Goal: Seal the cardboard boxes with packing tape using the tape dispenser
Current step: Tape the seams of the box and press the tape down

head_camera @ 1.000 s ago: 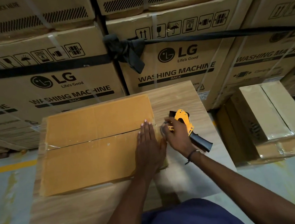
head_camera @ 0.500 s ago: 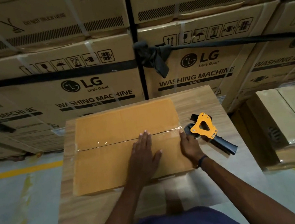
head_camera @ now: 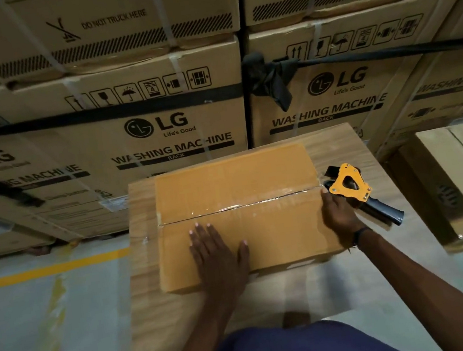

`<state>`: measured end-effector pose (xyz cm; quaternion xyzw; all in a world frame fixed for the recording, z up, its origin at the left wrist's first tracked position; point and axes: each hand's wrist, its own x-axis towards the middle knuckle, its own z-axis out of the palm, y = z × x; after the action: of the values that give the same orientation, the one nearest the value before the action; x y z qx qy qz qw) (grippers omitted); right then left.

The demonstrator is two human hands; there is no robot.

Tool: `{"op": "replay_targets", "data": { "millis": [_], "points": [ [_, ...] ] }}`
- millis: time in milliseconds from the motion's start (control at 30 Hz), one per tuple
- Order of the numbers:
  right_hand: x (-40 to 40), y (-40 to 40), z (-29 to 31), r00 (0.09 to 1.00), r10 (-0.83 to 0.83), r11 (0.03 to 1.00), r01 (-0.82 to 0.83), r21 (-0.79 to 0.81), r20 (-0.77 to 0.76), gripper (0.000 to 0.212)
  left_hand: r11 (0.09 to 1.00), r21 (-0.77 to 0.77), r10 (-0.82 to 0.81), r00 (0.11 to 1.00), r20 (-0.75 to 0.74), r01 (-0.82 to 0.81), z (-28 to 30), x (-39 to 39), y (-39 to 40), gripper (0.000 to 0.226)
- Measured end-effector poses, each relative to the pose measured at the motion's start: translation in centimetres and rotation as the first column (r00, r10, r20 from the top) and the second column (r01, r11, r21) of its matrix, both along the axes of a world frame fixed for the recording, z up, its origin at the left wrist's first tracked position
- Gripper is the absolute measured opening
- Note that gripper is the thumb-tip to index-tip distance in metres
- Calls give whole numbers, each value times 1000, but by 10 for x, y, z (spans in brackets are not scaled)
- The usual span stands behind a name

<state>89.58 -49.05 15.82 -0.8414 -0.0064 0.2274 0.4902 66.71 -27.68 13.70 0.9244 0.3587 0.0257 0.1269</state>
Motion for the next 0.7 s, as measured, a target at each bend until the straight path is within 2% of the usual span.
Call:
{"op": "replay_targets", "data": {
  "millis": [100, 200, 267, 367, 400, 467, 533, 567, 633, 700],
  "points": [
    [-15, 0, -6, 999, -48, 999, 48, -20, -20, 64, 993, 37, -110, 994, 13, 110, -5, 8, 31, 96],
    [-39, 4, -15, 994, -71, 993, 62, -104, -82, 72, 974, 83, -207, 977, -48, 211, -7, 21, 80, 93],
    [-59, 9, -14, 996, -40, 989, 28, -145, -79, 68, 973, 104, -198, 975, -98, 208, -4, 30, 106, 88],
    [-95, 20, -7, 998, 61, 962, -59, -266, -3, 65, 991, 85, -90, 991, -101, 98, -2, 36, 129, 82],
    [-106, 23, -4, 992, 126, 936, -113, -333, 18, 63, 998, 55, -34, 996, -82, 38, -2, 36, 130, 81],
    [-117, 23, 6, 956, 287, 814, -211, -541, 58, 59, 996, -25, 87, 996, -27, -88, -2, 35, 118, 78],
    [-108, 20, 25, 907, 394, 665, -170, -728, 147, 57, 983, -100, 156, 987, 21, -154, -3, 29, 89, 81],
    [-96, 21, 35, 875, 433, 634, -123, -763, 218, 57, 980, -130, 161, 986, 43, -154, -3, 24, 71, 83],
    [-62, 29, 49, 809, 459, 698, -74, -712, 366, 52, 978, -161, 145, 985, 93, -128, -4, 13, 34, 86],
    [-20, 45, 52, 765, 484, 777, -154, -610, 425, 36, 977, -191, 120, 986, 114, -97, -3, 2, 0, 88]
  ]
}}
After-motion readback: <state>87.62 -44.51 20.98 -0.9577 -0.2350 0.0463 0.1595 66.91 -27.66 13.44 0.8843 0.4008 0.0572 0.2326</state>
